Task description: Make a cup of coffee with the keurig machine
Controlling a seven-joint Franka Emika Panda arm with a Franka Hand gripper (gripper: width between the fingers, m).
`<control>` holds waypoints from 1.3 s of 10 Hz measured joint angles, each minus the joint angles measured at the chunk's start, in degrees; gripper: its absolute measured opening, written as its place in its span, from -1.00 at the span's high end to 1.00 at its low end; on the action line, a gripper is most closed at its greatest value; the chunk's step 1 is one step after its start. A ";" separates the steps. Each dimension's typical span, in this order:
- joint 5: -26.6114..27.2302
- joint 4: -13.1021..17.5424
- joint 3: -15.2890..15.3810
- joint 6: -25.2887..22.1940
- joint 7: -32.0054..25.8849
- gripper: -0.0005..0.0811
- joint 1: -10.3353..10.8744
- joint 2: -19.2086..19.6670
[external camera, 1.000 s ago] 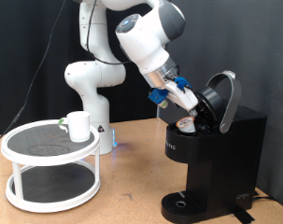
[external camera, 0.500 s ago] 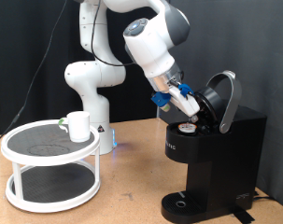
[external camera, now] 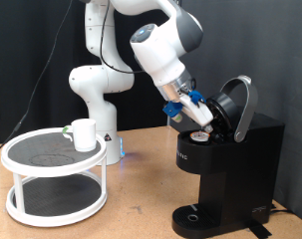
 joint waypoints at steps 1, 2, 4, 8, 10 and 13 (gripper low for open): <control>1.01 -0.45 -0.69 -0.77 -1.96 -0.81 -0.21 -1.46; 0.52 -0.92 -1.48 -2.66 -2.50 -0.81 -0.62 -3.06; -2.54 -1.73 -2.74 -5.98 -2.46 -0.81 -2.15 -5.87; -1.02 -2.78 -3.13 -7.69 -4.69 -0.81 -2.95 -7.60; 2.00 -2.74 -4.39 -10.38 -6.40 -0.81 -2.98 -9.41; 3.47 -1.42 -5.23 -11.30 -5.26 -0.81 -3.07 -13.67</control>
